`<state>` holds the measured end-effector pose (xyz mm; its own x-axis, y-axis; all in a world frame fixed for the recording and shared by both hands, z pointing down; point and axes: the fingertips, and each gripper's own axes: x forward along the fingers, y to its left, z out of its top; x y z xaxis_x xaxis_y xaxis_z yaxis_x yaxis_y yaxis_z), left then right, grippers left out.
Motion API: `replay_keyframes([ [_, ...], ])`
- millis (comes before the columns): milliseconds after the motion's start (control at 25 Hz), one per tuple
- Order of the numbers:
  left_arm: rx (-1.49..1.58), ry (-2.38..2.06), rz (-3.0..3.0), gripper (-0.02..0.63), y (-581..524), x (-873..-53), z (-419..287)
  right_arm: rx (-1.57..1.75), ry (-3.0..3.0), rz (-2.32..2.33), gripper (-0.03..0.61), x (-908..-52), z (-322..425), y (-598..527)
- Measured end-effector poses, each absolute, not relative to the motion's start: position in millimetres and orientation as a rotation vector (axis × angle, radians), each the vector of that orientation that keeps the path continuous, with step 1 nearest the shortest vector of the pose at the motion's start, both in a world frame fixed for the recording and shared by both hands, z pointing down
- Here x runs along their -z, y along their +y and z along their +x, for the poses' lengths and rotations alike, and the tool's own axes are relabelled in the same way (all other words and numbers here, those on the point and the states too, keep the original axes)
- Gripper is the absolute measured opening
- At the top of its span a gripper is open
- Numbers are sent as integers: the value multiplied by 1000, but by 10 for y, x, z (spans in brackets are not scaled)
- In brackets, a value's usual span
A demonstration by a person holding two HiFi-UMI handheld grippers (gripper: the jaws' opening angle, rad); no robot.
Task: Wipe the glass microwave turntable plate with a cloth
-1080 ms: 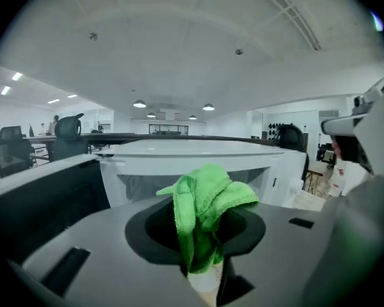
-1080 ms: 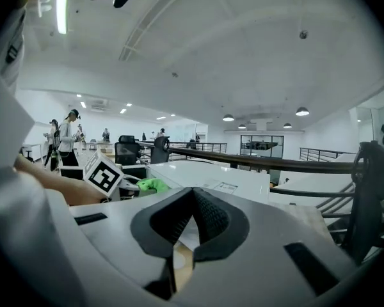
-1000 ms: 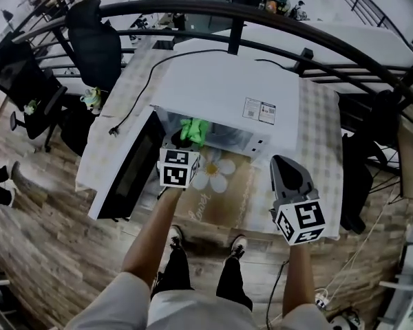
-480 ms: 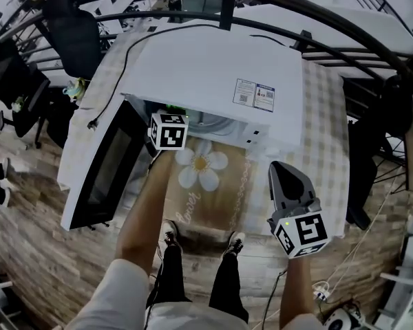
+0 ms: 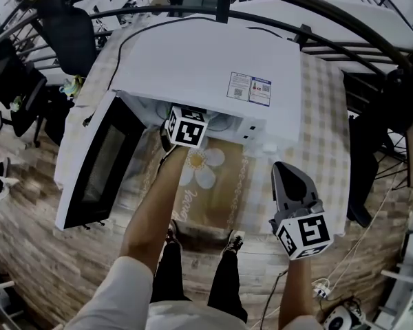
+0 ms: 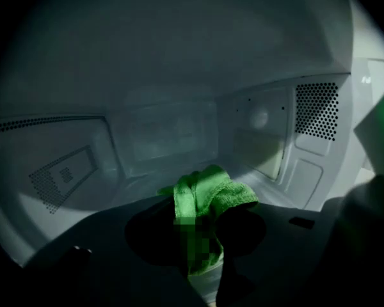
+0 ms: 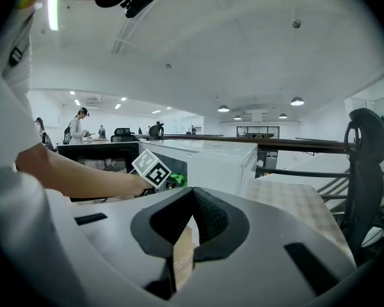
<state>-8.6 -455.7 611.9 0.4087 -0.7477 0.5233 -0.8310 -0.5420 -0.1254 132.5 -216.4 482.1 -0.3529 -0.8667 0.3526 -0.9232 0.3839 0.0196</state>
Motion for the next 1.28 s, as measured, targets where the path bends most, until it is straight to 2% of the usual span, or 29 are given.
replay_keyframes([
  [240, -820, -1177, 2650, 127, -4328, -6109, 617, -256, -2343, 1564, 12, -4833, 1322, -2152],
  [400, -821, -1123, 2675, 127, -4240, -6081, 721, -246, -2344, 1554, 14, -4809, 1297, -2145],
  [1000, -774, -1515, 2392, 123, -4434, -6085, -877, -245, -2342, 1570, 14, -4805, 1064, -2310],
  [1280, -813, -1410, 2471, 123, -4330, -6140, -700, -242, -2338, 1578, 14, -4803, 1092, -2332],
])
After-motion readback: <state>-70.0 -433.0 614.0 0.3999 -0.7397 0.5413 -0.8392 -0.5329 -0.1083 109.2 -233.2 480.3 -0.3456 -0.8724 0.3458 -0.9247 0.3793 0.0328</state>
